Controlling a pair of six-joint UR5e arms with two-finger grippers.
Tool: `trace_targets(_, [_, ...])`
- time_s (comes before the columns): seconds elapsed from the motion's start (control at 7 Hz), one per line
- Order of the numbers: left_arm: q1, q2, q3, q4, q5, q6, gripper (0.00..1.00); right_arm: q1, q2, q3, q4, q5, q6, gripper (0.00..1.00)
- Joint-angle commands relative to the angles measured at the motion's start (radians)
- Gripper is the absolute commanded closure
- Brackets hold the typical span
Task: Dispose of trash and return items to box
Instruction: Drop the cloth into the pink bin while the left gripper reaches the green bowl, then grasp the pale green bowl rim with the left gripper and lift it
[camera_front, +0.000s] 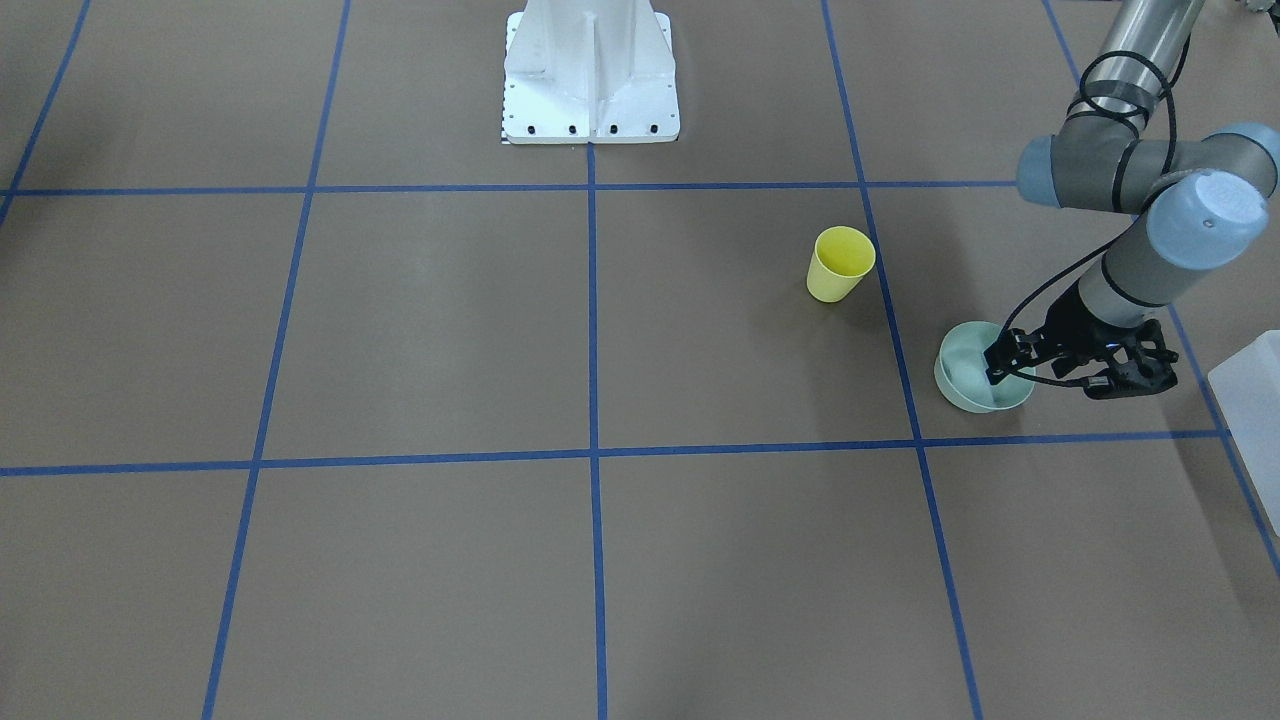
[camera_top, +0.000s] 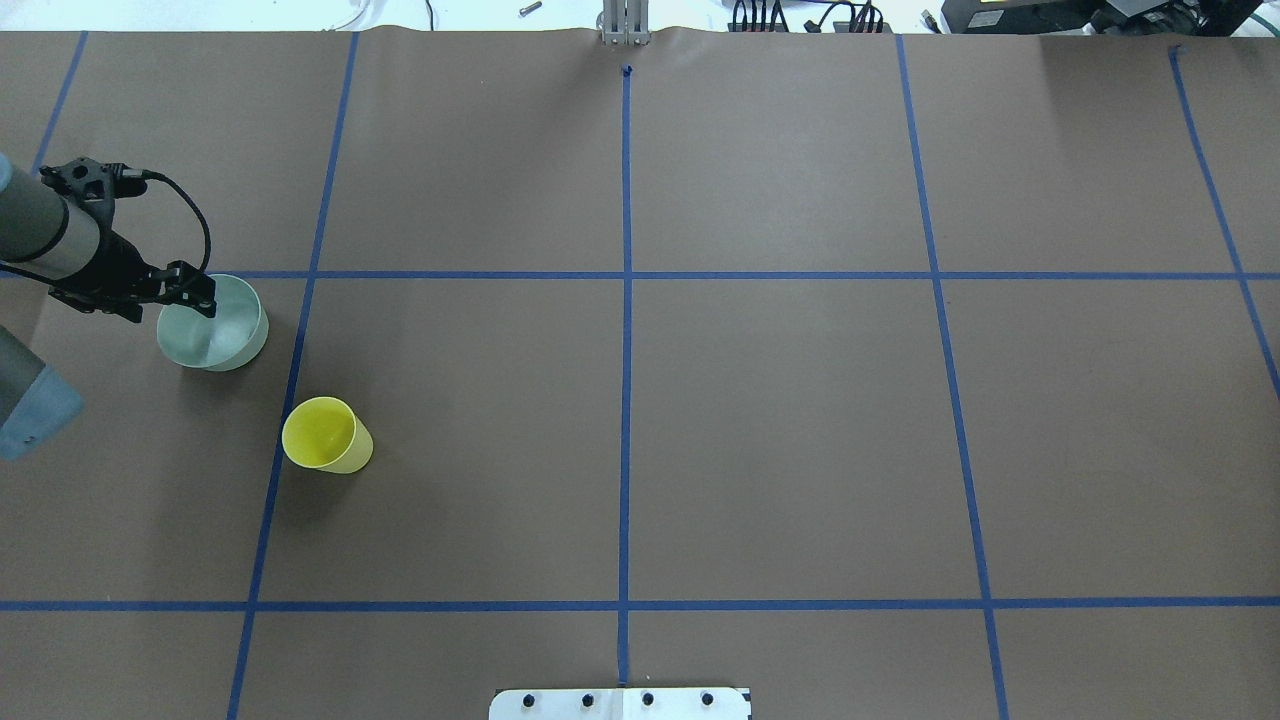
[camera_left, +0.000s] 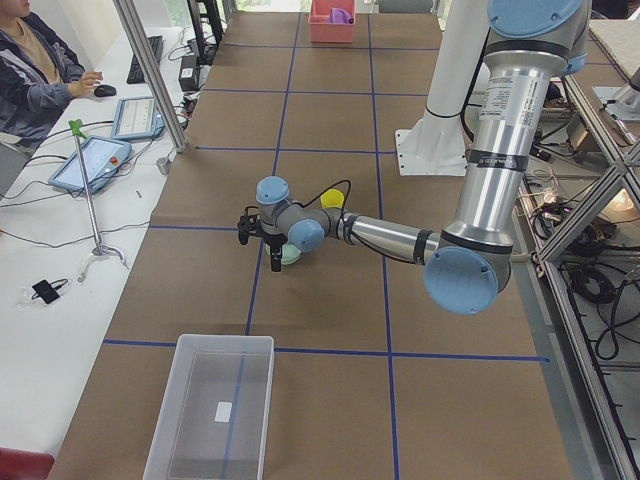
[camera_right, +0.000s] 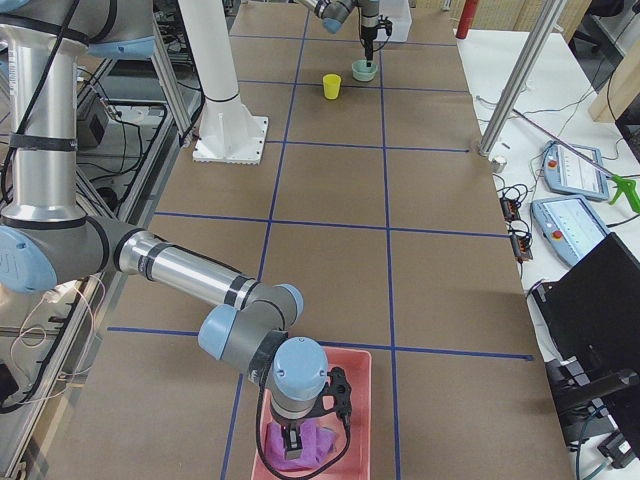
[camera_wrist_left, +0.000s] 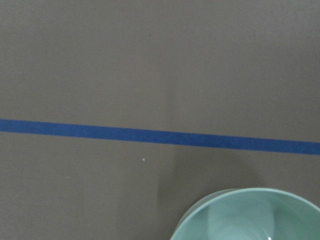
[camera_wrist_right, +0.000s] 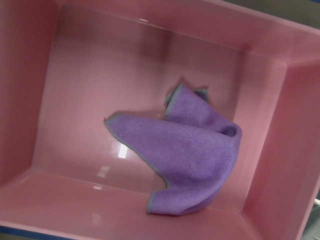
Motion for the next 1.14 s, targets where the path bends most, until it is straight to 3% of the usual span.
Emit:
trace_targets(0.0, [0.026,-0.001,0.012,-0.002,-0.010,0.004,0.84,0.000,-0.001,-0.001,0.000,0.001,0.000,0.00])
trace_targets(0.14, [0.026,-0.004,0.007,0.006,-0.069,0.007,1.00,0.000,-0.001,0.000,0.000,0.007,0.000,0.00])
trace_targets(0.57, [-0.113,-0.027,0.015,0.038,-0.294,0.095,1.00,0.000,0.002,0.010,0.002,0.039,0.008,0.00])
trace_targets(0.71, [-0.217,-0.039,0.013,0.111,-0.366,0.216,1.00,0.000,0.003,0.013,0.002,0.039,0.009,0.00])
trace_targets(1.0, [-0.444,-0.047,0.064,0.366,-0.385,0.734,1.00,0.000,0.003,0.014,0.014,0.039,0.008,0.00])
